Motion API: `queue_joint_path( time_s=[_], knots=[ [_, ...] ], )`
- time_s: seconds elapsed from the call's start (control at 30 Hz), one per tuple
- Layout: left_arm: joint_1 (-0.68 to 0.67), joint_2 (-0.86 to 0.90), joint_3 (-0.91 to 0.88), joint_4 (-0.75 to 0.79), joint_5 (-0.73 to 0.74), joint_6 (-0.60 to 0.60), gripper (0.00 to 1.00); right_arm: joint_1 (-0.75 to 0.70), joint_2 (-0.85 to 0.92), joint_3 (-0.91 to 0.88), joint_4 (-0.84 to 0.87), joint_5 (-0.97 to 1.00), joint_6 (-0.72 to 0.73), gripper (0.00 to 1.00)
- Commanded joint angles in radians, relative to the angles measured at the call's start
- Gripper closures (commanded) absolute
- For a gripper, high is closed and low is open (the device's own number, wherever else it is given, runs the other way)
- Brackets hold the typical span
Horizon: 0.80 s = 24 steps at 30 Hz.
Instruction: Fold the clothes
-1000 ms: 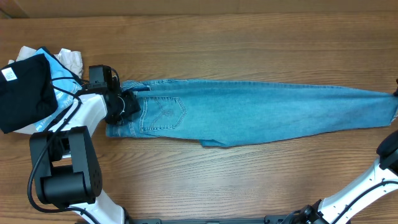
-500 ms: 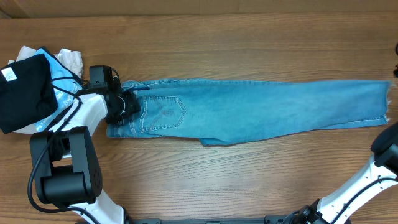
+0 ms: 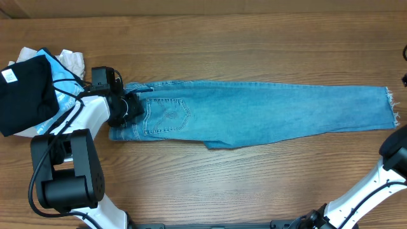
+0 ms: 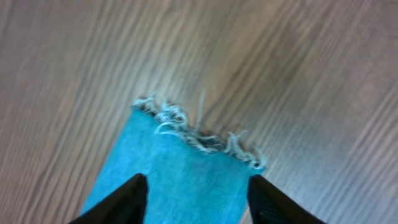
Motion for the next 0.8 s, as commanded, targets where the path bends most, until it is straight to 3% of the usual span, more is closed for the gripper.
queue_joint_path(
  time_s=[0.0, 0.1, 0.27, 0.77],
  knots=[
    [0.01, 0.052, -0.026, -0.026, -0.075, -0.021, 0.44, -0.029, -0.024, -0.063, -0.001, 0.035, -0.002, 0.39],
    [0.01, 0.052, -0.026, -0.026, -0.075, -0.021, 0.44, -0.056, -0.024, -0.141, 0.006, -0.008, -0.015, 0.32],
    [0.01, 0.052, -0.026, -0.025, -0.075, -0.021, 0.43, -0.102, -0.024, -0.259, 0.061, -0.103, -0.056, 0.27],
    [0.01, 0.052, -0.026, -0.026, -0.074, -0.021, 0.44, -0.117, -0.024, -0.402, 0.217, -0.317, -0.107, 0.23]
  ],
)
